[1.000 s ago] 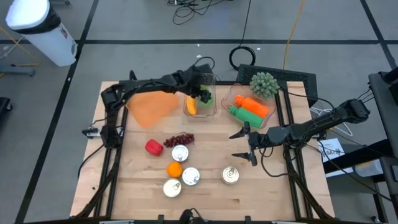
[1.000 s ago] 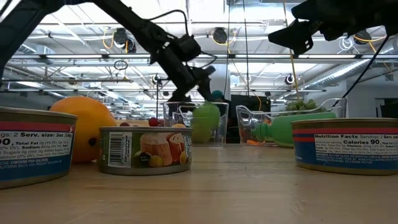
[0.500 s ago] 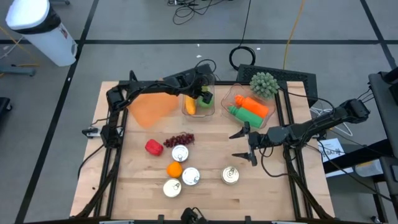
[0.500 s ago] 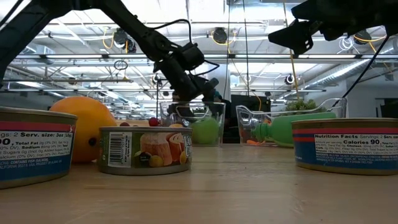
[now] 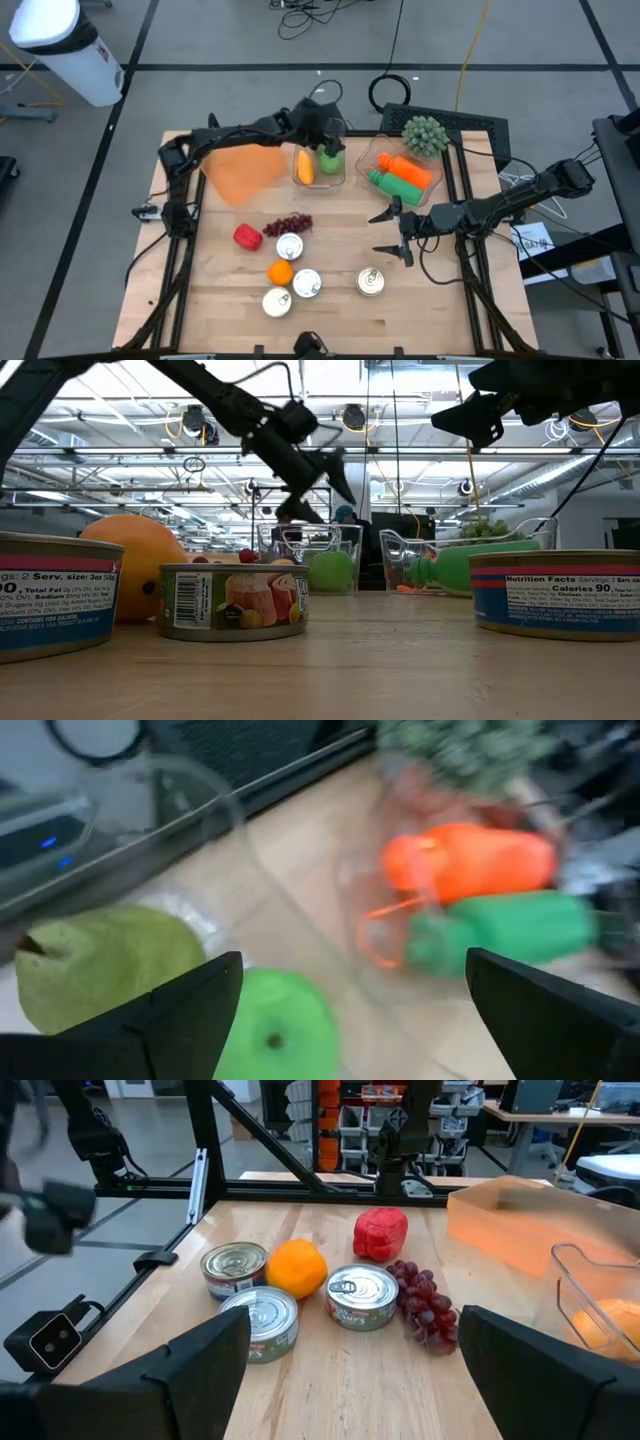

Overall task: Pick & Place Food Item
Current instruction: Put the red bell pepper into the left transparent bin

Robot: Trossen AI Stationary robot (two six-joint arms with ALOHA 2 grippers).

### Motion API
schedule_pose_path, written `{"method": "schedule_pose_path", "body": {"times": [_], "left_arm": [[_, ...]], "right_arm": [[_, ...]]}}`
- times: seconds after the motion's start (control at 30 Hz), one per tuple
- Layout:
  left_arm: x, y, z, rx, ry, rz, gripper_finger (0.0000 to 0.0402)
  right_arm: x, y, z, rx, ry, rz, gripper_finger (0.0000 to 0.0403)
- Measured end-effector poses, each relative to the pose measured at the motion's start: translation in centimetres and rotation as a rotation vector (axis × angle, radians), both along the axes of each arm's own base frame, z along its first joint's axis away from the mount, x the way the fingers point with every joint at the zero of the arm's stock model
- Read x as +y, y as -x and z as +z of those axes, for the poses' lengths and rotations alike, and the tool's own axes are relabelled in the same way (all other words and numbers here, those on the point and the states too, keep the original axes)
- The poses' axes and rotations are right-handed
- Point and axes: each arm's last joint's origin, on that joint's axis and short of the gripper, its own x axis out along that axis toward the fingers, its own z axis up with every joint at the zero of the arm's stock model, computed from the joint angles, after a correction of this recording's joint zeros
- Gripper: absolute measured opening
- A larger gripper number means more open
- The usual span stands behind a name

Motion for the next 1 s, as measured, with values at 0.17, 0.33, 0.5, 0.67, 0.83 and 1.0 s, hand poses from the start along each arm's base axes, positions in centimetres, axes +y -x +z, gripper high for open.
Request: {"method": "schedule_pose_path", "body": {"times": [0.17, 0.33, 0.5, 0.67, 0.83, 1.0], "left_arm": [[-1.6, 2.4, 4.4, -0.019, -0.026, -0.13, 0.0394], [-6.5, 4.5, 8.1, -0.014, -0.193, -0.191, 0.0395], [-12.6, 7.3, 9.0, -0.02, -0.343, -0.217, 0.0395], [-17.4, 10.9, 7.2, -0.043, -0.305, -0.255, 0.0395], [-20.6, 13.6, 4.3, -0.01, -0.163, -0.287, 0.0395], [-22.1, 15.8, 0.9, 0.199, 0.058, -0.206, 0.0395]], "right_arm": [[0.0, 0.0, 0.0, 0.001, -0.008, -0.001, 0.0336], [0.0, 0.0, -0.1, 0.013, -0.005, 0.001, 0.0336], [0.0, 0.0, -0.3, 0.028, 0.0, 0.002, 0.0336], [0.0, 0.1, -0.4, 0.043, 0.011, 0.003, 0.0336], [0.0, 0.1, -0.5, 0.05, 0.021, 0.005, 0.0336], [0.0, 0.1, -0.5, 0.05, 0.022, 0.005, 0.0336]]}}
